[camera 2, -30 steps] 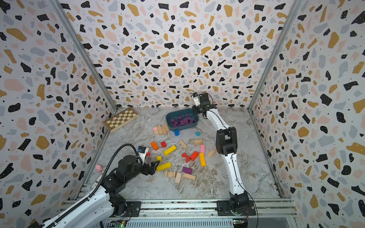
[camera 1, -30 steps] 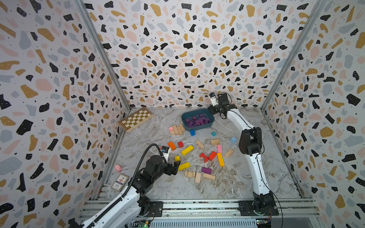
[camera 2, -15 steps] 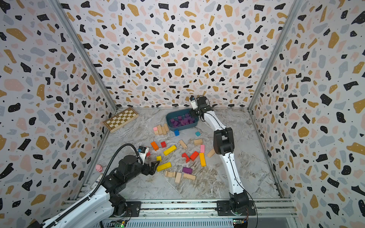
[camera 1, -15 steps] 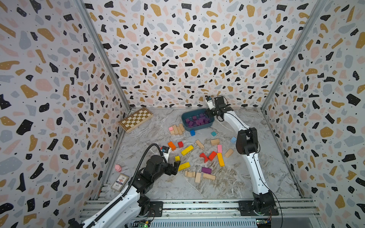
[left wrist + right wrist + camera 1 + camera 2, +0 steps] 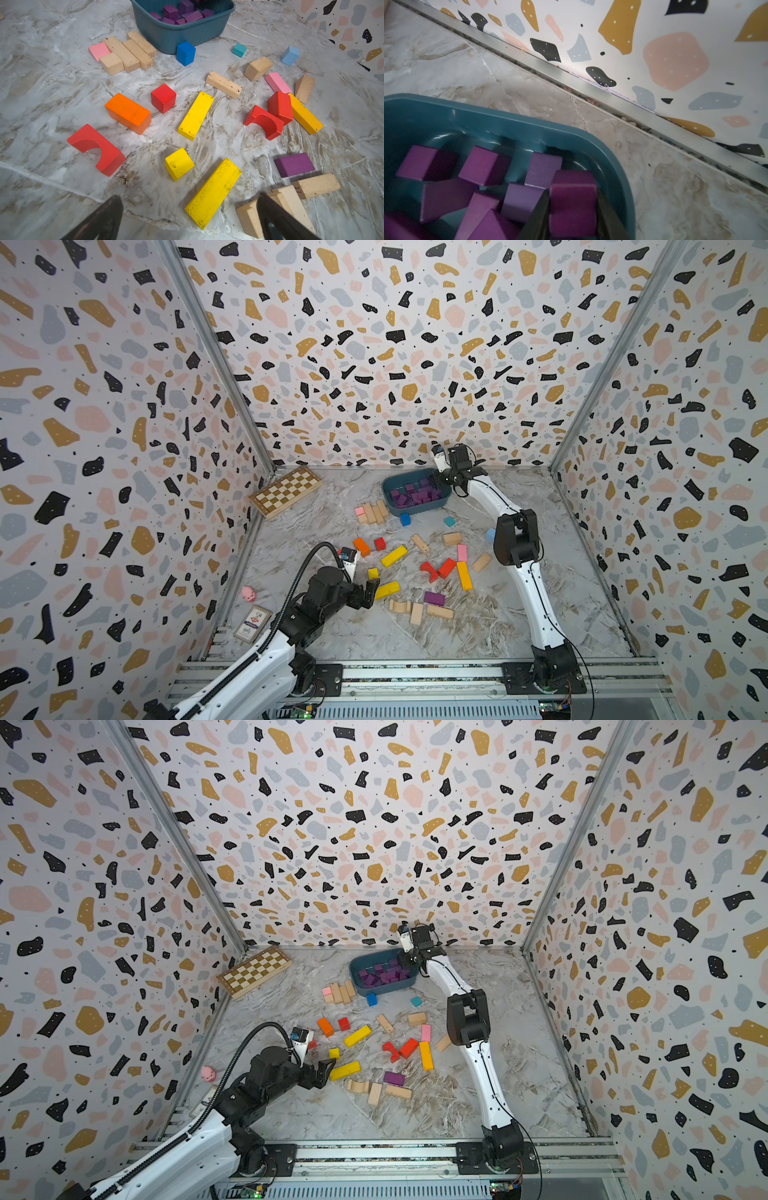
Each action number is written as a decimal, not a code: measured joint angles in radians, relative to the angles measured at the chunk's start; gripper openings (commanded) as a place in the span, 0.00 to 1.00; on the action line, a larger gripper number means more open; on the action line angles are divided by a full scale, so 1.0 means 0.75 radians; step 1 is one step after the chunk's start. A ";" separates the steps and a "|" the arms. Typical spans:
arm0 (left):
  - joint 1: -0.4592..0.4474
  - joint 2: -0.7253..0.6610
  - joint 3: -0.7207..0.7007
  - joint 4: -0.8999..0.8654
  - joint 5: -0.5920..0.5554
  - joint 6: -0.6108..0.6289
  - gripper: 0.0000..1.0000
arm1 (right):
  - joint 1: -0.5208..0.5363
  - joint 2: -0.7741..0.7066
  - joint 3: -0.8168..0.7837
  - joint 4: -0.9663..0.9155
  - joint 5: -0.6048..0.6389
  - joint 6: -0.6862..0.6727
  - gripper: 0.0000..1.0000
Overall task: Pick purple bricks into the storage bin
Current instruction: Adjust the building block in the storage box.
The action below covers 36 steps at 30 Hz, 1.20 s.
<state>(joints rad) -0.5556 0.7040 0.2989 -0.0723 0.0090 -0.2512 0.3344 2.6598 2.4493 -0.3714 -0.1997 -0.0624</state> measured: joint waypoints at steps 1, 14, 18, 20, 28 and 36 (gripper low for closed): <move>0.000 0.003 0.000 0.000 0.000 0.000 0.99 | 0.003 0.003 0.003 0.007 0.010 0.003 0.00; 0.000 0.021 0.000 0.001 -0.001 0.000 0.99 | 0.033 0.054 0.043 0.067 0.011 0.019 0.01; 0.000 0.028 0.000 0.003 -0.004 0.000 0.99 | 0.038 0.054 0.043 0.067 -0.015 0.017 0.01; 0.000 0.030 0.000 0.004 -0.005 0.000 0.99 | 0.045 0.054 0.043 0.066 -0.032 0.016 0.01; 0.000 0.030 0.000 0.009 -0.011 0.000 0.99 | 0.095 0.054 0.042 0.066 -0.093 0.012 0.00; 0.000 0.027 0.000 0.009 -0.014 0.000 0.99 | 0.114 0.040 0.024 0.061 -0.104 0.002 0.00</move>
<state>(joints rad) -0.5556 0.7246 0.2989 -0.0654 -0.0013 -0.2512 0.4202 2.6900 2.4672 -0.3256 -0.2779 -0.0612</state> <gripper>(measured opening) 0.990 0.331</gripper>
